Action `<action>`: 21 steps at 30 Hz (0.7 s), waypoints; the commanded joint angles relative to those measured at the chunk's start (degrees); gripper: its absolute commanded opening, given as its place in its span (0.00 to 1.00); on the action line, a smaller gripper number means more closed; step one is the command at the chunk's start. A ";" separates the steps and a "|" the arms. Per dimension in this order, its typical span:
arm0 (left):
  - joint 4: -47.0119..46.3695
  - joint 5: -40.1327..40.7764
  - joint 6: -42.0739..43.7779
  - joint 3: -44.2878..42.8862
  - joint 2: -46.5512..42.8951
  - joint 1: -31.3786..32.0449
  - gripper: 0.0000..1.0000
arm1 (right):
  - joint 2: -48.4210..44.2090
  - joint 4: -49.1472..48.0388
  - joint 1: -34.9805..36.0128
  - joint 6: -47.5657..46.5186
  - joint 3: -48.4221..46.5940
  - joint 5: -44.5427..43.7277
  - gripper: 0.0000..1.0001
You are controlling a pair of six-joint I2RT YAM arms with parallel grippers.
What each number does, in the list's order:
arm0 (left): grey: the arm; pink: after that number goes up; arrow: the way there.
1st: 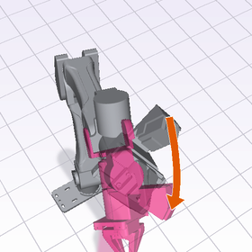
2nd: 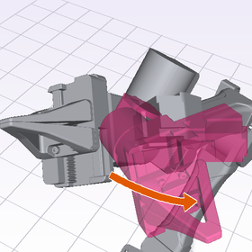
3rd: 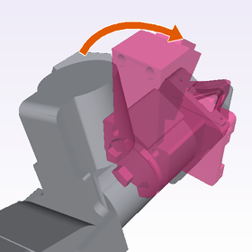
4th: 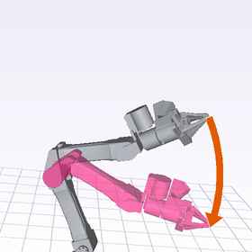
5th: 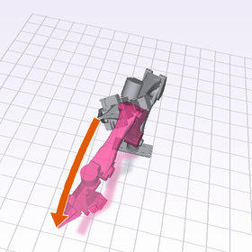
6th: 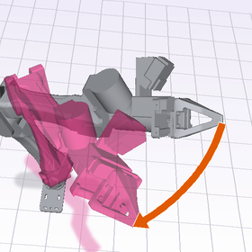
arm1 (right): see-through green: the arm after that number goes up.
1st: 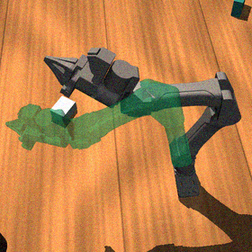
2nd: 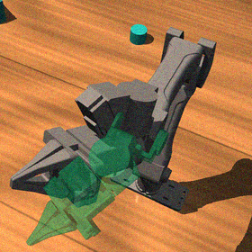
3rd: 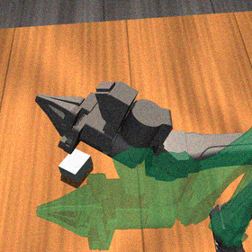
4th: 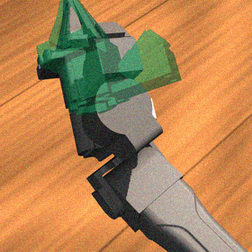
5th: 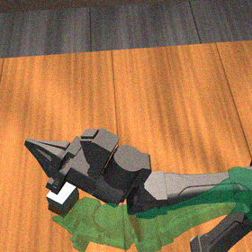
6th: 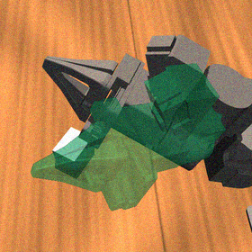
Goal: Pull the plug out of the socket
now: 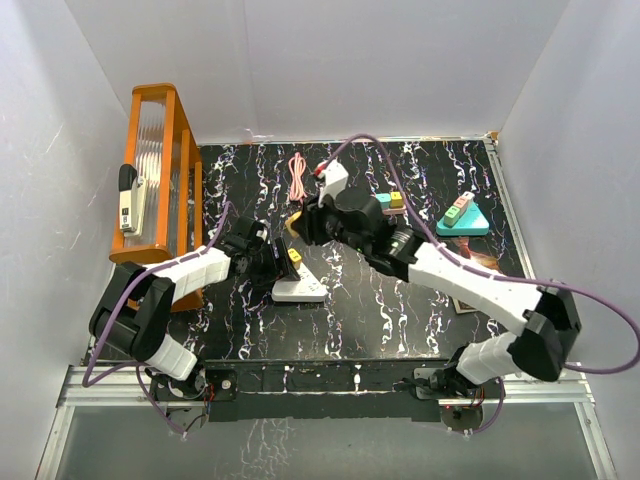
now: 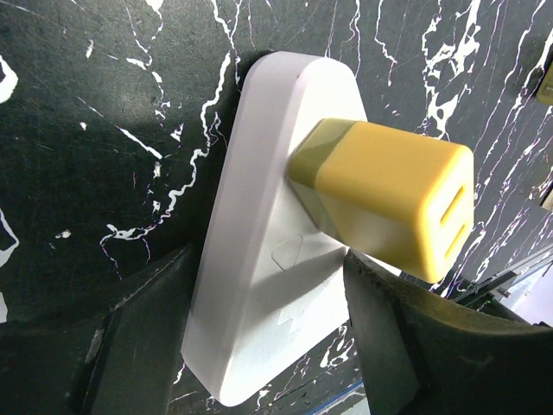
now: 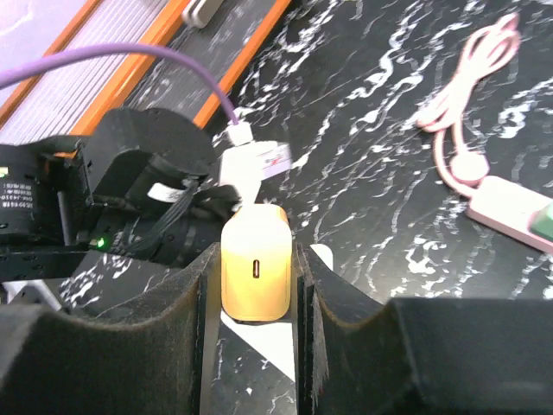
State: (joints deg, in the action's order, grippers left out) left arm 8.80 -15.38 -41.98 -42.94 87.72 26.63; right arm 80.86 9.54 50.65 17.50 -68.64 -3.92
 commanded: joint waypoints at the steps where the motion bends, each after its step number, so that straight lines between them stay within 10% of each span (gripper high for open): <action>1: 10.98 10.03 4.38 2.89 2.65 -0.09 0.65 | -4.95 -4.76 -0.40 -0.31 5.22 -12.22 0.00; 8: 10.12 5.95 5.33 0.61 -2.38 -0.09 0.67 | -11.59 -2.28 -6.14 3.56 15.88 -20.25 0.00; 21: 12.30 2.99 5.75 -5.57 -8.00 -0.11 0.77 | -13.72 0.94 -31.19 10.82 27.18 16.61 0.00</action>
State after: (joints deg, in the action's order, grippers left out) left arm 18.65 -12.19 -37.17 -46.04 83.07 26.68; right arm 69.56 13.13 24.56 25.19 -43.86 -1.17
